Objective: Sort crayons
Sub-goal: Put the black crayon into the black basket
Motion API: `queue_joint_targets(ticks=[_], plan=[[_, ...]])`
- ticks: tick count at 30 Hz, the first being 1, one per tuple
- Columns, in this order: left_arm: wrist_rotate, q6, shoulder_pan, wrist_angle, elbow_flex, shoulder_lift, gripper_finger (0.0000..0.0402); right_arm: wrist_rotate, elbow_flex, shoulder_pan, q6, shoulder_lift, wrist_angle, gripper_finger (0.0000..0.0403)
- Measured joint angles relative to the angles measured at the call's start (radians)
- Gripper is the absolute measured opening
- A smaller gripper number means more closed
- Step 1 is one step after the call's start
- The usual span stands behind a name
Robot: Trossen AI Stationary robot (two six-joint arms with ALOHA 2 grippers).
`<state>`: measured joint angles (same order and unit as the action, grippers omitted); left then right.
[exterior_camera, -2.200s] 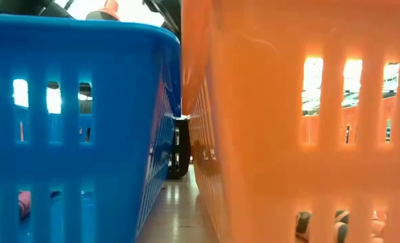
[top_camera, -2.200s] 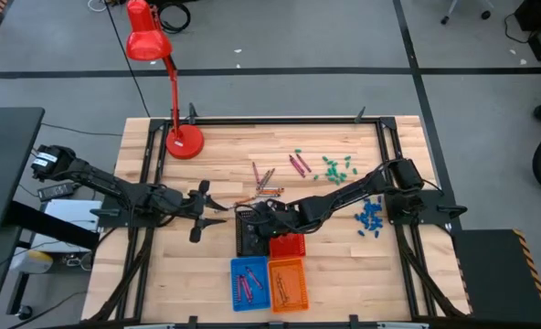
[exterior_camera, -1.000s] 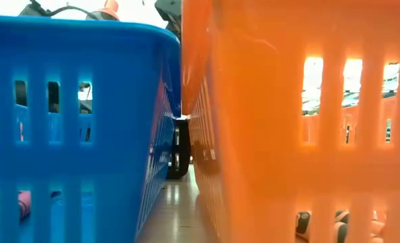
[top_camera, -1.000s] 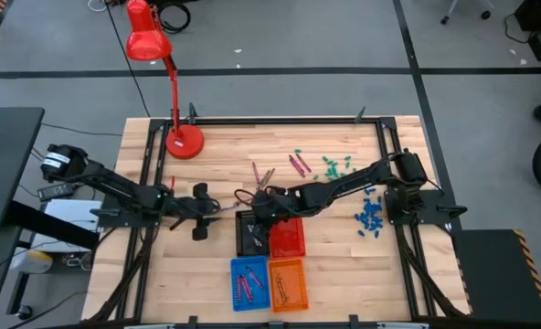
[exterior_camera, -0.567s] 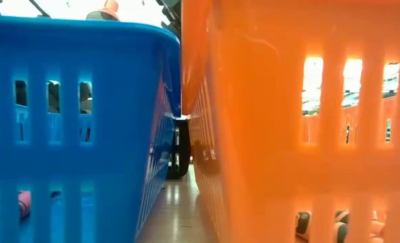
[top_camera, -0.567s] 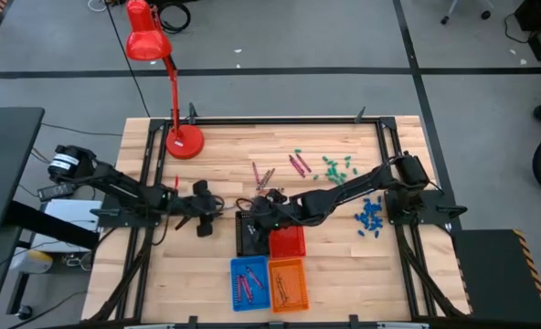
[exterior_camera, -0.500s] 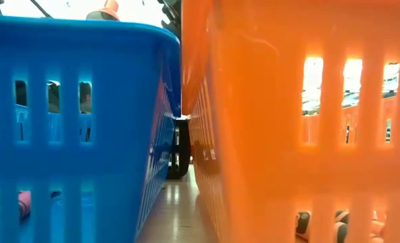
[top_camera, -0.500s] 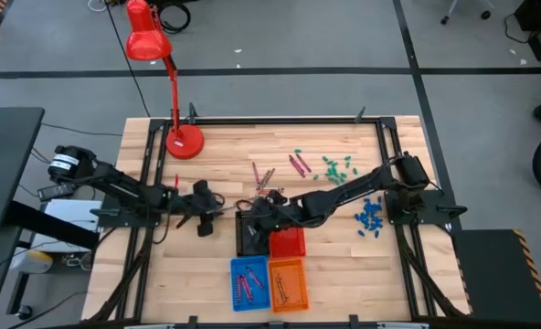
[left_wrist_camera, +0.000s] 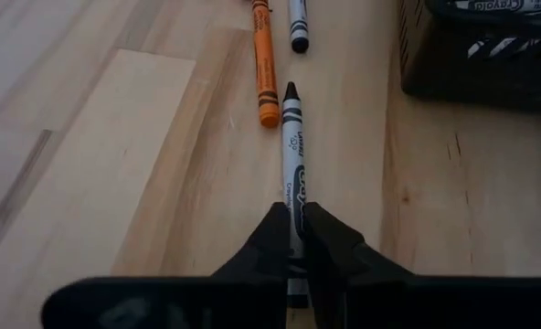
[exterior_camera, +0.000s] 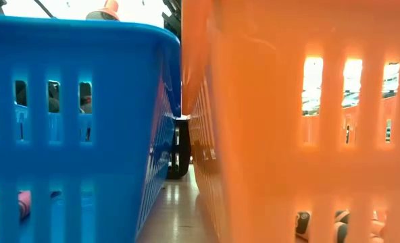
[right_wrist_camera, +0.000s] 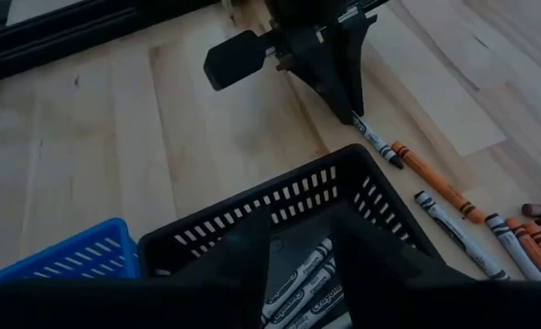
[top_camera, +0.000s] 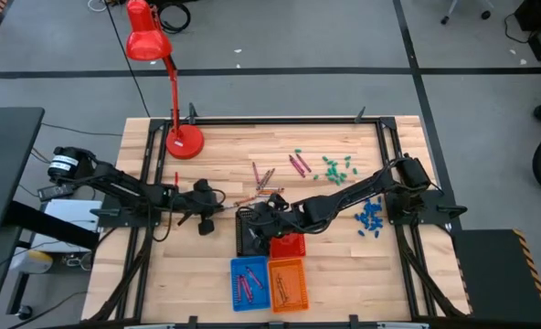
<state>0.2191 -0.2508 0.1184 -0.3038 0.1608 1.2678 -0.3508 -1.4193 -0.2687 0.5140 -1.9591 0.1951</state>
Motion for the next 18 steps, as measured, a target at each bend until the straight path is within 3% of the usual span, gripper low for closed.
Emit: queue_joint_targets(ticks=[11,18], plan=[[0.004,0.000,0.009,-0.019,-0.003,-0.020,0.0032,0.000,0.000,0.000,0.007,0.000,0.000,0.0123],[-0.011,0.023,0.010,-0.012,-0.008,-0.108,0.0034,-0.016,0.000,0.000,0.008,0.000,0.001,0.0123]])
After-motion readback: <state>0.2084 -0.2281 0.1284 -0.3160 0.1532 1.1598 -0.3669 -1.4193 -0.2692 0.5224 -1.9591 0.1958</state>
